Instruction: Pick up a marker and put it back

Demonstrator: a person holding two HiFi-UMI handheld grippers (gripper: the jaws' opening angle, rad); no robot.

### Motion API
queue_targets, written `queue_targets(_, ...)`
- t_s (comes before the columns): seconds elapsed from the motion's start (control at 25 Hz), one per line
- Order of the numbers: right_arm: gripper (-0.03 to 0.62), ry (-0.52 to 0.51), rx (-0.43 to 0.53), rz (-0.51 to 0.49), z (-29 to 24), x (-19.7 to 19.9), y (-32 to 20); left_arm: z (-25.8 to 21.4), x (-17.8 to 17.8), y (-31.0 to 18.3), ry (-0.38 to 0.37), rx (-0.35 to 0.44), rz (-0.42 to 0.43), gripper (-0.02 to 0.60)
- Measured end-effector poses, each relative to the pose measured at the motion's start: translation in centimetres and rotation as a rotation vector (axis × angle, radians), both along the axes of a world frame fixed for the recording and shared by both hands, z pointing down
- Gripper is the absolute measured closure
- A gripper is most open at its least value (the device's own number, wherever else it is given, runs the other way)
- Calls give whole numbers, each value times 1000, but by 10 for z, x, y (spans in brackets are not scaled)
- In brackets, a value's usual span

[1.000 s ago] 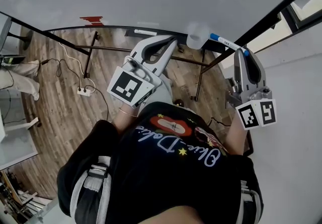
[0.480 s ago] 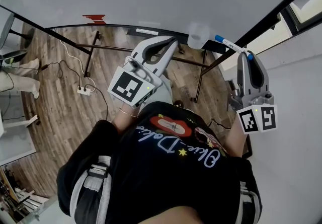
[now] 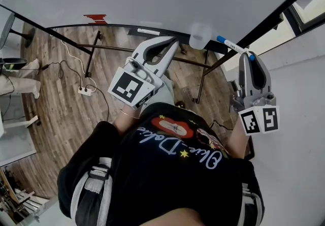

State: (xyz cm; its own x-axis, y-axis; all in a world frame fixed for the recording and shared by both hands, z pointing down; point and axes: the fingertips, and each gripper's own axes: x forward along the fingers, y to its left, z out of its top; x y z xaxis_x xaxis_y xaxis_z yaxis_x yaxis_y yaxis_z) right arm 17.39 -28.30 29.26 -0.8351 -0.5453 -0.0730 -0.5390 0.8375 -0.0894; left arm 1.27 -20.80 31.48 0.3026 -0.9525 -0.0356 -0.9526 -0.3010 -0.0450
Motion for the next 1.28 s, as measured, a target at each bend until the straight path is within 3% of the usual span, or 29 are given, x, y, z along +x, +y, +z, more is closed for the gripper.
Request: queue_targets(1.28, 526, 33, -1, -58, 7, -27, -9, 4, -18, 3, -31, -38, -33, 578)
